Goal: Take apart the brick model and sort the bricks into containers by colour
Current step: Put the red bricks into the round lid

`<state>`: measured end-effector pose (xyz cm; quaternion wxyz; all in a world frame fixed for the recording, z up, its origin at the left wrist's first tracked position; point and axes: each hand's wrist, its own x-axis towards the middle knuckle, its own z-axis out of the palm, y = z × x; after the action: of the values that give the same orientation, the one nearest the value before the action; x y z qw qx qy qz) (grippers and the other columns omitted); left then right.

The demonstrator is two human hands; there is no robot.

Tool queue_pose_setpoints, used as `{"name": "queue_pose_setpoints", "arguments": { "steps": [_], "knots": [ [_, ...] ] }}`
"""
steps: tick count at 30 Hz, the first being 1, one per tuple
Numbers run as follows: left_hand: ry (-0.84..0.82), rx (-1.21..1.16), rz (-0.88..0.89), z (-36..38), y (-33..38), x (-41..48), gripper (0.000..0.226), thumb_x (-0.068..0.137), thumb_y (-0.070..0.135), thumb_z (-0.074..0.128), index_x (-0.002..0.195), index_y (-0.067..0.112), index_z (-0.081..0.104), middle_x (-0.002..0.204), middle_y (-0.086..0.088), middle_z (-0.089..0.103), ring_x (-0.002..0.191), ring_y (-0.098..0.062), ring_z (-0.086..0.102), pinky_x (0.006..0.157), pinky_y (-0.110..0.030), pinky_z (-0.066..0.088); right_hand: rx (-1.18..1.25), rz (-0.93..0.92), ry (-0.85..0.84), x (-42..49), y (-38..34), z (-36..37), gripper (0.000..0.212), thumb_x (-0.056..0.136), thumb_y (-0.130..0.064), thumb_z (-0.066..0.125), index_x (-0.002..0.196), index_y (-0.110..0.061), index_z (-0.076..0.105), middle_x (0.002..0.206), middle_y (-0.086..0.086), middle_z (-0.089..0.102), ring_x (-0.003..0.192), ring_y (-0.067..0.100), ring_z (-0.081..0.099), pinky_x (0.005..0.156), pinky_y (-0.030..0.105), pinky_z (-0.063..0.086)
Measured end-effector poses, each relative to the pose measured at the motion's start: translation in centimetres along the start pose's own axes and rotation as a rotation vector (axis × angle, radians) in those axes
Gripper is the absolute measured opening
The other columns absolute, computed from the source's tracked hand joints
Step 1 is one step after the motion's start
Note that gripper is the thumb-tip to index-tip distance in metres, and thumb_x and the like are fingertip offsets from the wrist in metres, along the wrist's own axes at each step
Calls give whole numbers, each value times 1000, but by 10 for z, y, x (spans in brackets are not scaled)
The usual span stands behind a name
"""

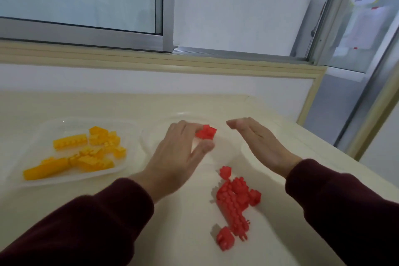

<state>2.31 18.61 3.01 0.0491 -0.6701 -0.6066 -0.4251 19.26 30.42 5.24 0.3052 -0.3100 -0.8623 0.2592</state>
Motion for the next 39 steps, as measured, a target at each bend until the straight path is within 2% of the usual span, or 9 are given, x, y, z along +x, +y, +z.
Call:
{"name": "queue_pose_setpoints", "arguments": {
  "steps": [3, 9, 12, 15, 19, 25, 29, 33, 39],
  "knots": [
    [-85, -33, 63, 1, 22, -35, 76, 75, 75, 30, 118, 15, 49, 109, 11, 44, 105, -3, 39, 90, -8, 27, 176, 90, 41, -39, 8, 1, 36, 93, -44, 30, 92, -28, 62, 102, -9, 62, 95, -6, 55, 88, 22, 41],
    [-242, -50, 55, 18, 46, -74, 88, 48, 78, 62, 122, 48, 25, 113, 36, 26, 113, 14, 25, 90, 2, 21, 442, 240, 30, -76, 23, 26, 35, 83, -57, 43, 96, -33, 65, 98, -21, 63, 97, 4, 57, 84, 28, 46],
    [-274, -31, 27, 30, 54, -76, 98, 43, 82, 60, 119, 58, 4, 115, 48, 7, 113, 22, 12, 96, -5, 19, 479, 207, -1, -75, 20, 34, 36, 80, -60, 46, 101, -37, 63, 113, -7, 62, 106, 15, 59, 91, 39, 49],
    [-271, -14, -67, 44, 59, -73, 110, 41, 81, 60, 132, 42, 12, 136, 24, 20, 126, 2, 20, 107, -24, 28, 464, 163, 3, -71, 15, 36, 27, 80, -47, 50, 96, -33, 66, 110, -3, 62, 97, 9, 63, 81, 30, 53],
    [-245, -10, -50, 50, 64, -66, 87, 49, 72, 61, 123, 38, 28, 121, 20, 35, 108, -1, 34, 98, -25, 37, 431, 159, -24, -68, 13, 38, 24, 84, -35, 47, 95, -30, 67, 111, 0, 64, 106, 18, 58, 94, 44, 47],
    [-258, 29, -20, 49, 56, -64, 62, 66, 62, 57, 116, 31, 37, 112, 14, 41, 99, -5, 36, 89, -20, 34, 110, 24, -74, -68, 14, 35, 31, 98, -28, 35, 107, -30, 64, 112, -14, 55, 112, 7, 47, 97, 23, 36],
    [-259, 32, 2, 41, 50, -68, 40, 69, 56, 54, 99, 34, 41, 102, 14, 37, 94, -5, 35, 81, -17, 31, 24, 23, -95, -70, 12, 35, 29, 96, -28, 39, 113, -27, 63, 102, -10, 48, 101, 6, 50, 92, 24, 41],
    [-257, 68, 6, 32, 41, -73, 38, 70, 53, 54, 97, 29, 43, 99, 12, 36, 91, -4, 35, 74, -15, 30, -86, -26, -89, -75, 10, 36, 29, 88, -39, 50, 110, -26, 63, 98, -13, 43, 91, -4, 48, 81, 5, 36],
    [-217, 127, 15, 25, 36, -74, 40, 71, 53, 51, 99, 24, 46, 102, 10, 46, 92, -9, 41, 83, -26, 39, -269, -163, -86, -85, 8, 36, 38, 74, -53, 59, 104, -30, 61, 107, -17, 47, 96, -2, 46, 83, 10, 38]
  ]
}}
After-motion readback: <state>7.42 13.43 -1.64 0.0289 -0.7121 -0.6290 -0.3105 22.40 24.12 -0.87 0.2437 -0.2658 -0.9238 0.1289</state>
